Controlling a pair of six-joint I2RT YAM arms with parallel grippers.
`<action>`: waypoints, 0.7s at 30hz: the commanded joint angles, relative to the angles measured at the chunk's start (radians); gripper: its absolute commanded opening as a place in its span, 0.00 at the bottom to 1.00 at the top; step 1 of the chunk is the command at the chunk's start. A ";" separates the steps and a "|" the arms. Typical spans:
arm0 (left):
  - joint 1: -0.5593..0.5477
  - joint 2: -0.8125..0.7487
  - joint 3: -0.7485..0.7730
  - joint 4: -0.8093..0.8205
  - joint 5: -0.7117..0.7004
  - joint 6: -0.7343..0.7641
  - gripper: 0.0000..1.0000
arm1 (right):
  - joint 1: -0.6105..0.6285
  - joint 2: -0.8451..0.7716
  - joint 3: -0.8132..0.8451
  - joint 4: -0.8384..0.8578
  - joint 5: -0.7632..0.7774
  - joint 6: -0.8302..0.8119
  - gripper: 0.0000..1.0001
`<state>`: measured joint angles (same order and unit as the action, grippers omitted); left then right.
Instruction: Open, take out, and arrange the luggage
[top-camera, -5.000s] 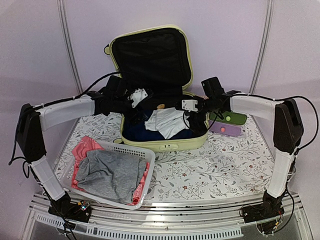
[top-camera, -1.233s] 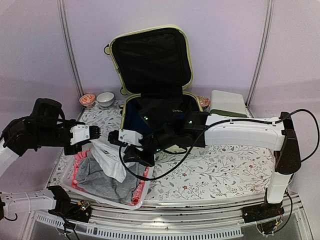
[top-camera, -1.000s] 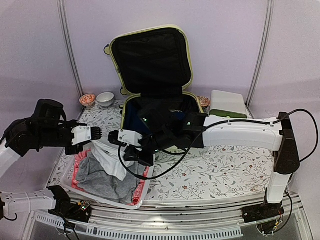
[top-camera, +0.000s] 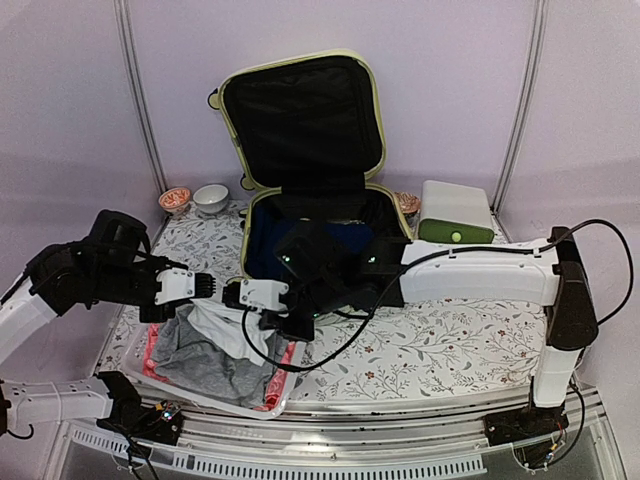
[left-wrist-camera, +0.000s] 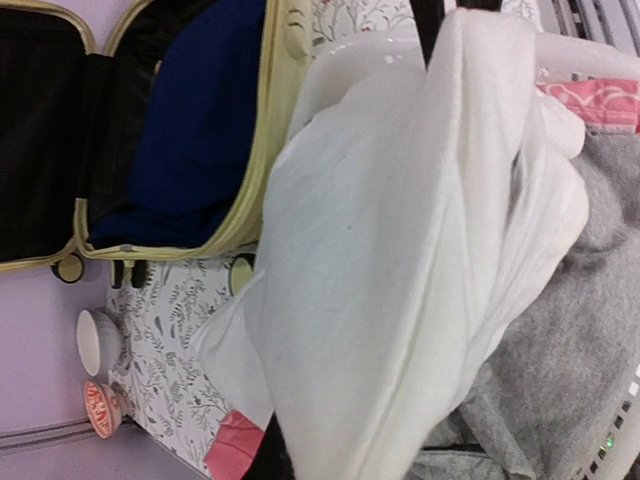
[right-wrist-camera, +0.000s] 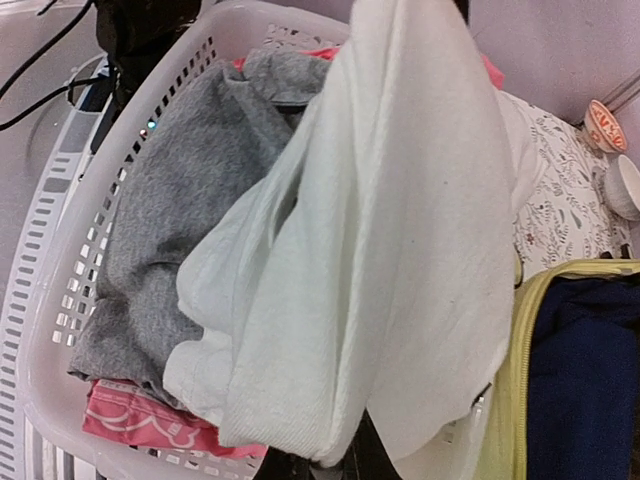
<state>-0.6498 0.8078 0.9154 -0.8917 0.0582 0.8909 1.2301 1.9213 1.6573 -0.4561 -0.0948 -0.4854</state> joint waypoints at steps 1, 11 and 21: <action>-0.004 0.037 0.040 -0.166 0.060 -0.020 0.00 | 0.044 0.042 -0.042 0.008 -0.087 0.049 0.03; -0.005 0.114 0.014 -0.325 0.238 -0.061 0.00 | 0.111 0.098 -0.129 0.127 -0.205 0.143 0.03; -0.008 0.129 0.121 -0.403 0.225 -0.129 0.98 | 0.112 -0.012 -0.208 0.198 -0.178 0.169 0.62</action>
<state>-0.6518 0.9428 0.9287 -1.2407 0.2470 0.8082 1.3331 1.9999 1.4967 -0.3008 -0.2699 -0.3309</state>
